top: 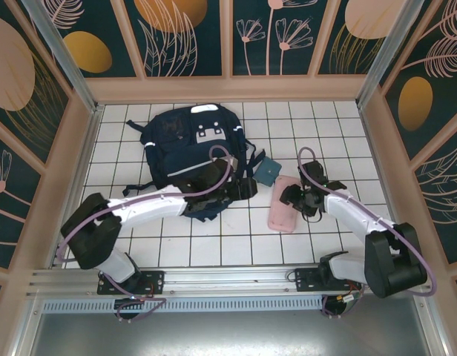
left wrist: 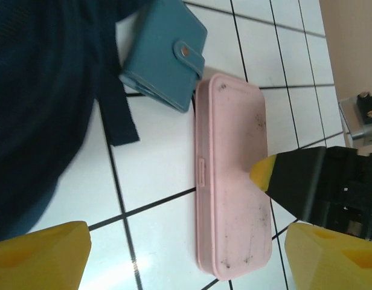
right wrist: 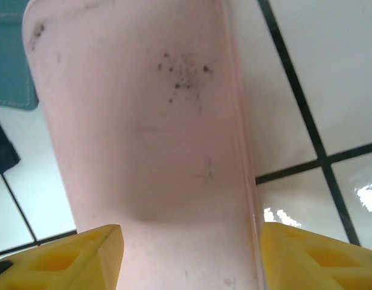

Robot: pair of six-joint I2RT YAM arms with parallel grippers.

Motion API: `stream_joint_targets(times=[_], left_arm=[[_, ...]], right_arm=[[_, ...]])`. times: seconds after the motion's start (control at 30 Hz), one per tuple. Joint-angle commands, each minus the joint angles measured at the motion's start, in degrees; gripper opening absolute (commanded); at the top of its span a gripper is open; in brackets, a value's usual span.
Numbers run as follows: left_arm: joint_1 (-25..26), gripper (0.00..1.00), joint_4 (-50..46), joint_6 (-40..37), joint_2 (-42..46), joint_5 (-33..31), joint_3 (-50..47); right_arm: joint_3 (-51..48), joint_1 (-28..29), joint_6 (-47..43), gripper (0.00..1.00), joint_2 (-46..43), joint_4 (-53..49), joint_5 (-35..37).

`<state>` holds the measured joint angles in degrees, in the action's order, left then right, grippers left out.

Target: Pack the student bag

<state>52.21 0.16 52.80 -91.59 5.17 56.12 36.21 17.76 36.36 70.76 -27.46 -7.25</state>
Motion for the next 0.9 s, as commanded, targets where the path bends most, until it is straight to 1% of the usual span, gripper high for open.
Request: stream_joint_targets(times=[0.0,0.13,0.2,0.3,0.37,0.53,0.67,0.87], left_arm=[[2.27,0.80,3.70,3.05,-3.94,2.11,3.10],[4.07,0.75,4.79,4.58,-8.99,3.06,5.48],[4.11,0.70,5.81,5.34,-10.84,3.53,5.99],[4.14,0.60,6.10,5.92,-13.77,3.90,7.60],[4.07,0.51,6.40,6.17,-15.96,4.67,8.83],[4.18,0.36,7.71,6.79,-20.67,7.34,11.31],[4.20,0.33,8.13,7.32,-24.09,8.58,13.25],[4.13,0.31,6.88,7.29,-27.38,9.03,14.98]], right_arm=[[-0.04,0.20,0.07,0.63,-2.43,-2.57,-1.13],[0.51,-0.17,-1.91,0.67,0.42,-3.13,-1.01],[0.70,-0.11,-1.58,0.74,2.32,-3.35,0.68],[0.64,-0.18,-1.47,0.80,2.93,-1.55,0.47],[0.45,-0.38,-1.72,0.83,3.00,0.29,-1.08],[-0.53,-2.18,-2.91,0.86,3.86,2.29,-4.14],[-2.39,-4.86,-3.87,0.89,3.43,4.42,-8.14],[-4.16,-6.07,-4.98,0.92,2.71,6.61,-12.33]])
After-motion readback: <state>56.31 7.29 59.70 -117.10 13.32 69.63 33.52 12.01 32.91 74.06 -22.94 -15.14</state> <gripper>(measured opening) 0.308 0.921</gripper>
